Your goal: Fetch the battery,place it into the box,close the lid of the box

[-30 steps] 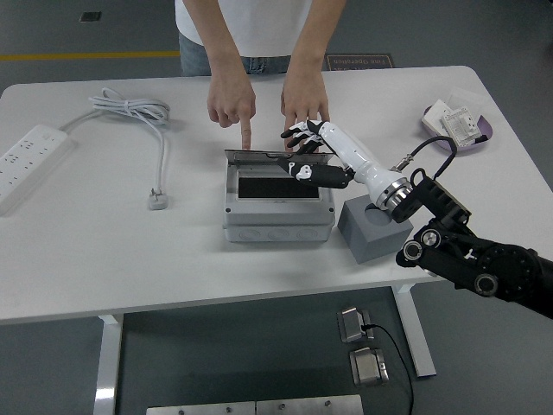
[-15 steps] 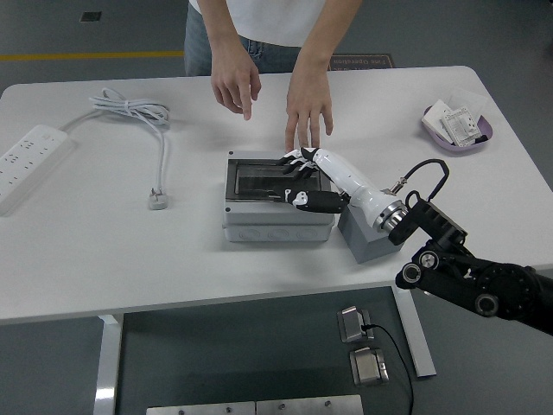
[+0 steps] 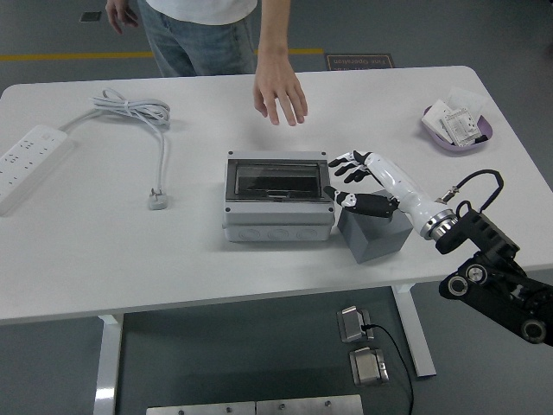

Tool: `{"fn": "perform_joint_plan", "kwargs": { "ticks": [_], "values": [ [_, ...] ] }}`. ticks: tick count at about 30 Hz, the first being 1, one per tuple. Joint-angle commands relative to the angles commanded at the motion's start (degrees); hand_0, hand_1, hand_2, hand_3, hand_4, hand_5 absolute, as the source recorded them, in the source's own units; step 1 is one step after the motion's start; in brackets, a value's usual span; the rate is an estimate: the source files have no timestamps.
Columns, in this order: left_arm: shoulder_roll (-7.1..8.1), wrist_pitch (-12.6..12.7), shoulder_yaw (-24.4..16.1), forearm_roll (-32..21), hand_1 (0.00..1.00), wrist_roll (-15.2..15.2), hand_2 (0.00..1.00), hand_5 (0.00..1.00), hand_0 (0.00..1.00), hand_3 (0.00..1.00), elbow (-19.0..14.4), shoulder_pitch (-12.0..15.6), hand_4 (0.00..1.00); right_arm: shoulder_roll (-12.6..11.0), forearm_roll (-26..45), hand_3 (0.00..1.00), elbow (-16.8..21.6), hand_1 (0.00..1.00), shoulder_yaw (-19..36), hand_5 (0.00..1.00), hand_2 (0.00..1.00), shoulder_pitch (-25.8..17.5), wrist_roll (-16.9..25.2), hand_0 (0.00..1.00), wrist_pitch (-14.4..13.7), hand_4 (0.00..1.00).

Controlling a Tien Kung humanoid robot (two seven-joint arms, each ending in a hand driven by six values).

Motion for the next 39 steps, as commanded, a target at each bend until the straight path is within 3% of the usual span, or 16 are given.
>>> {"fn": "perform_joint_plan", "kwargs": {
  "ticks": [10,17,22,32,34,39],
  "values": [
    [-0.05,0.0,0.3,-0.4,0.664,-0.3,0.621,0.201,0.634,0.613,0.1,0.1,0.619,2.2,6.3,0.717,0.1,0.53,19.1,0.506,0.647,-14.4,5.4,0.507,0.3,0.743],
    [0.2,-0.3,0.5,-0.2,0.664,-0.4,0.621,0.202,0.634,0.613,0.1,-0.4,0.618,4.2,15.3,0.713,-3.0,0.526,28.5,0.504,0.645,-16.2,11.2,0.503,0.8,0.741],
    [0.3,-0.4,0.6,-0.1,0.664,-0.5,0.621,0.201,0.634,0.613,0.2,-0.8,0.618,5.2,23.7,0.702,-5.2,0.529,29.7,0.503,0.644,-16.5,13.8,0.513,0.4,0.739],
    [0.92,-0.7,-1.3,2.7,0.664,0.4,0.621,0.203,0.634,0.613,0.0,-1.2,0.619,3.5,27.5,0.706,-6.6,0.562,31.0,0.5,0.657,-18.5,8.7,0.543,-1.4,0.739],
    [1.06,-0.8,-1.5,3.1,0.664,0.5,0.621,0.203,0.634,0.613,0.0,-1.3,0.619,3.0,29.7,0.706,-6.4,0.562,30.9,0.5,0.657,-19.1,7.8,0.543,-0.2,0.739],
    [1.21,-0.9,-1.8,3.8,0.664,0.6,0.621,0.203,0.633,0.613,0.0,-1.2,0.618,3.5,39.9,0.708,-6.0,0.564,29.5,0.504,0.66,-19.9,10.2,0.541,6.9,0.736]
  ]
}}
